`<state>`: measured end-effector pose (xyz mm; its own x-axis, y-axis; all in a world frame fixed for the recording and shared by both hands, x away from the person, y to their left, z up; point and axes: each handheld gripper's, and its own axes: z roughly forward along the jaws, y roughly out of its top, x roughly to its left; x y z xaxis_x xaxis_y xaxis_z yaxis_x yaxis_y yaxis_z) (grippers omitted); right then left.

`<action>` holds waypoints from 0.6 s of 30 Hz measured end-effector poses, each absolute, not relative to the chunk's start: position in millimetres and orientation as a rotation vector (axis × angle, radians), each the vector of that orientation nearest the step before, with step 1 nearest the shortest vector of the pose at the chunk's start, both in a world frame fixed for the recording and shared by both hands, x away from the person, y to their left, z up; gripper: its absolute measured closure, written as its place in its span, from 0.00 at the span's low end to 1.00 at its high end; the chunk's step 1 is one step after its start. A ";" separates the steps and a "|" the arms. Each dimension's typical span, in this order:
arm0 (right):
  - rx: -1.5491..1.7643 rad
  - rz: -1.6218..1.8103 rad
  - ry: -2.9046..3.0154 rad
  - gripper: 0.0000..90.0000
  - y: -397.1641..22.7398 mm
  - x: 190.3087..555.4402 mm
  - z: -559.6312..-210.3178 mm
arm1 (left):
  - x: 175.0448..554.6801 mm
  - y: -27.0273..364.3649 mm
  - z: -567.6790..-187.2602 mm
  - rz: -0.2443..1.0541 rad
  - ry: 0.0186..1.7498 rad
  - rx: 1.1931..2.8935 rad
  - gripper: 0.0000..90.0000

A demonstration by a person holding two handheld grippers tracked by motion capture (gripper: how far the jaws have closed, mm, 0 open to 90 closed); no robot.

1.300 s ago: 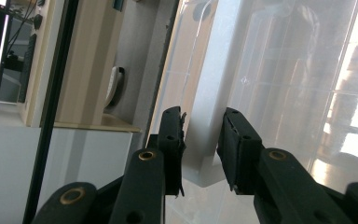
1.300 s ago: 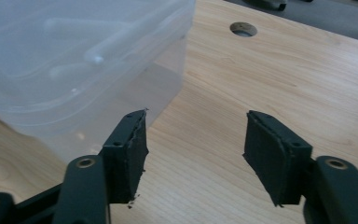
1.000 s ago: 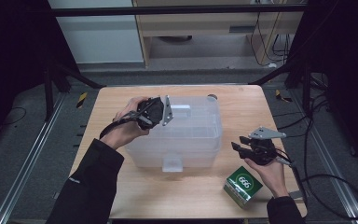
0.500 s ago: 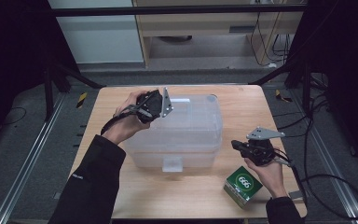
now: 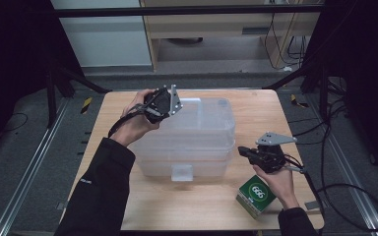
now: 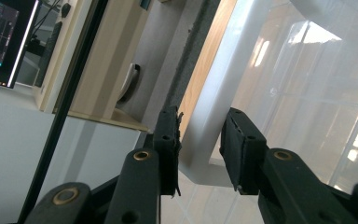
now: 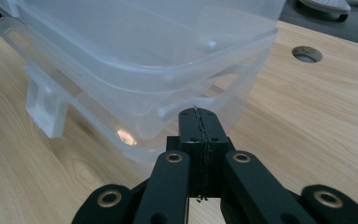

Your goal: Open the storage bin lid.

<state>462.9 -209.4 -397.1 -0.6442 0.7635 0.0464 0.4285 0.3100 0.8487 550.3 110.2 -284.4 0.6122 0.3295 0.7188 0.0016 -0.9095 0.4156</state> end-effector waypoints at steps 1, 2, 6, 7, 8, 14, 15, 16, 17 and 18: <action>1.064 1.273 2.217 1.00 -207.8 463.4 -397.3 | 551.0 110.2 -283.8 1.209 0.266 2.467 0.75; 1.066 1.286 2.214 1.00 -206.0 463.9 -397.6 | 551.8 110.0 -283.5 1.211 0.268 2.466 0.75; 1.062 1.317 2.211 1.00 -200.8 466.8 -398.1 | 555.3 109.9 -282.8 1.206 0.290 2.452 0.74; 1.059 1.320 2.211 1.00 -199.9 467.1 -398.3 | 556.4 110.0 -282.4 1.205 0.293 2.450 0.74; 1.060 1.329 2.210 1.00 -198.9 467.6 -398.6 | 557.4 110.1 -282.0 1.202 0.296 2.448 0.74; 1.075 1.377 2.176 1.00 -196.6 470.7 -399.2 | 560.9 110.3 -279.9 1.194 0.311 2.452 0.74; 1.081 1.400 2.161 1.00 -196.9 470.9 -398.5 | 560.9 110.4 -280.1 1.187 0.314 2.448 0.74; 1.081 1.400 2.161 1.00 -196.9 470.9 -398.5 | 560.9 110.4 -280.1 1.187 0.314 2.448 0.74; 1.076 1.409 2.155 1.00 -197.3 471.1 -398.1 | 560.7 110.6 -280.1 1.183 0.316 2.449 0.74; 1.082 1.426 2.151 1.00 -197.9 471.2 -397.5 | 560.5 110.6 -280.1 1.183 0.317 2.447 0.74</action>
